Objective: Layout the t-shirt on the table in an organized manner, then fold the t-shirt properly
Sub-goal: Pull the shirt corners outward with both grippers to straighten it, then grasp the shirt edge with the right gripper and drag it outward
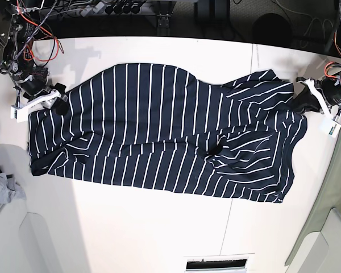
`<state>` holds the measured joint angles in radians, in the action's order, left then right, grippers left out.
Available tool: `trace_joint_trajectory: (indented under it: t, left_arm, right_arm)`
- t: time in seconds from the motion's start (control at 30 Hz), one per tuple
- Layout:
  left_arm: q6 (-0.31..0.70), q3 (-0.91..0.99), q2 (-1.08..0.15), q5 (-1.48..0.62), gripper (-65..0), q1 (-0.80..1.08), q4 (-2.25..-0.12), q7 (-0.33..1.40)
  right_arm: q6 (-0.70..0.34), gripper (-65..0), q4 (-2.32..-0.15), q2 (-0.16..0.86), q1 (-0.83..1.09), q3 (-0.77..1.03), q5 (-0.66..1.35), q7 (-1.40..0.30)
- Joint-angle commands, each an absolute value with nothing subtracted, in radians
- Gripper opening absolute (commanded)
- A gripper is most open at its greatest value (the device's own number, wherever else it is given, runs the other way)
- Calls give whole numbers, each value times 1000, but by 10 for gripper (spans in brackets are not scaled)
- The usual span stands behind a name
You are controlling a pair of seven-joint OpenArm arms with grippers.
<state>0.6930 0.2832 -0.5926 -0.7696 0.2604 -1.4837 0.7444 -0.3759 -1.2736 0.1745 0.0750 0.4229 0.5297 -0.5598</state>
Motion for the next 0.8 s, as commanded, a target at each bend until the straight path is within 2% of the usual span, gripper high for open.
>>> trace_joint_trajectory:
  t: [0.0,0.03,0.27,0.5,0.63,0.77]
  left_arm:
    - [698,294,-612,-785,-650,253,-1497,739]
    - [698,294,-612,-785,-650,253,-1497,746]
    - [698,294,-612,-786,-650,258,-1506,757]
    - [698,294,-613,-782,-650,286,-1599,768]
    - [698,294,-612,-762,-650,286,-1604,766]
    - [698,294,-613,-739,-650,286,-1604,755]
  right_arm:
    - [-373,-583,-1281,179,75,421,516,-589]
    - [-374,-650,-1292,179,75,422,516,-604]
    - [-382,-650,-1510,180,88,534,516,-789]
    - [-369,-650,-1779,189,99,697,546,-849]
    - [-370,-650,-1808,179,75,619,528,-802]
    - [-353,-650,-1756,179,5,400,397,-789]
